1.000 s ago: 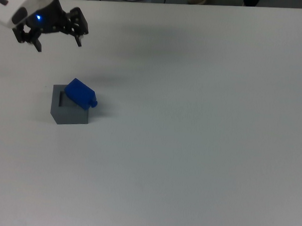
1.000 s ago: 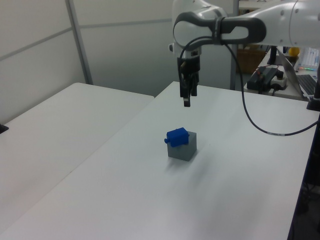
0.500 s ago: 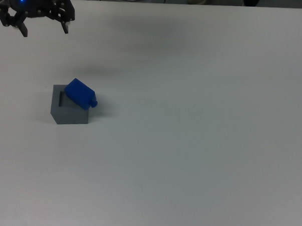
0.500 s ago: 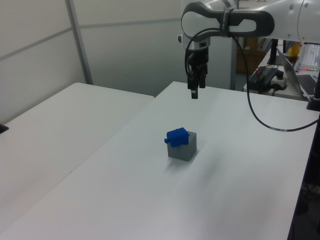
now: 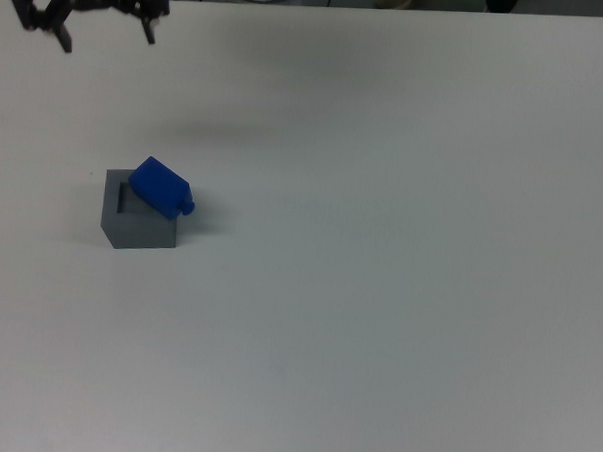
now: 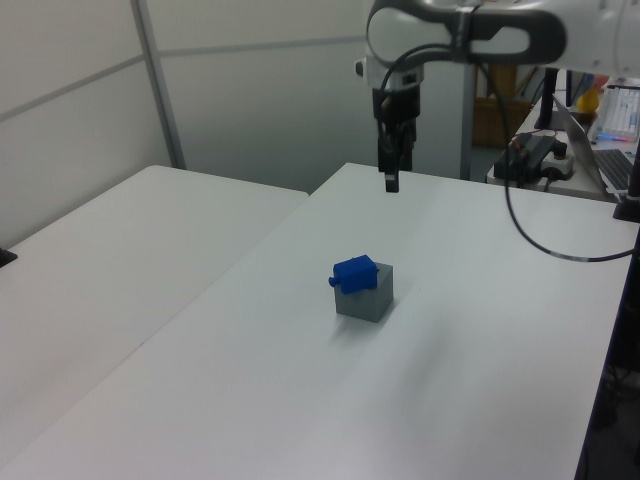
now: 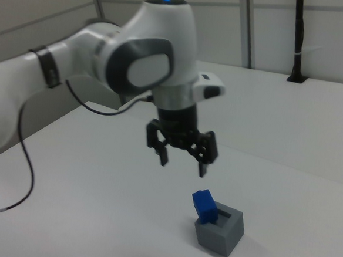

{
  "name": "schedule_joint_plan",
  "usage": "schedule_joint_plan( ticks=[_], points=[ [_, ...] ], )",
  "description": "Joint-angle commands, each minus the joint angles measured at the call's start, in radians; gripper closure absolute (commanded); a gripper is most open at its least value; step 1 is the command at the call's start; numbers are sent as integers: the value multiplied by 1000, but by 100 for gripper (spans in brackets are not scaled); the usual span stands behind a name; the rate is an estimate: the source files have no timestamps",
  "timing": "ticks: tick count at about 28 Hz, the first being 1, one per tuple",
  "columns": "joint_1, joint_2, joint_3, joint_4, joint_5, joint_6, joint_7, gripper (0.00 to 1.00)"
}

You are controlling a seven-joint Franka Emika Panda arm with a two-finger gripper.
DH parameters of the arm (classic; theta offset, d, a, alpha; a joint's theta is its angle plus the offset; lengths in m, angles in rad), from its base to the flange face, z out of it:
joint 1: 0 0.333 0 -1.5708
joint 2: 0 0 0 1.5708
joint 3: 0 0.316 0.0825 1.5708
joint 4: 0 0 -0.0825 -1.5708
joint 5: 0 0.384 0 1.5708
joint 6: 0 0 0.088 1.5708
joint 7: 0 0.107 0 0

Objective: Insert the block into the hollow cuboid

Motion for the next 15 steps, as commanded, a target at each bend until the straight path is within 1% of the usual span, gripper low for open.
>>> schedule_joint_plan(
  ticks=[1, 2, 4, 7, 9, 13, 15],
  points=[
    [80, -140, -35, -123, -16, -31, 1, 0],
    [101, -158, -41, -140, -16, -40, 1, 0],
    [114, -169, -41, -158, -16, -44, 0, 0],
    [134, -174, -43, -178, -16, -44, 0, 0],
    [149, -160, -44, -181, -18, -41, 1, 0],
    [139, -120, -44, -164, -16, -44, -8, 0],
    [128, -119, -44, -155, -16, -47, -17, 0]
  ],
)
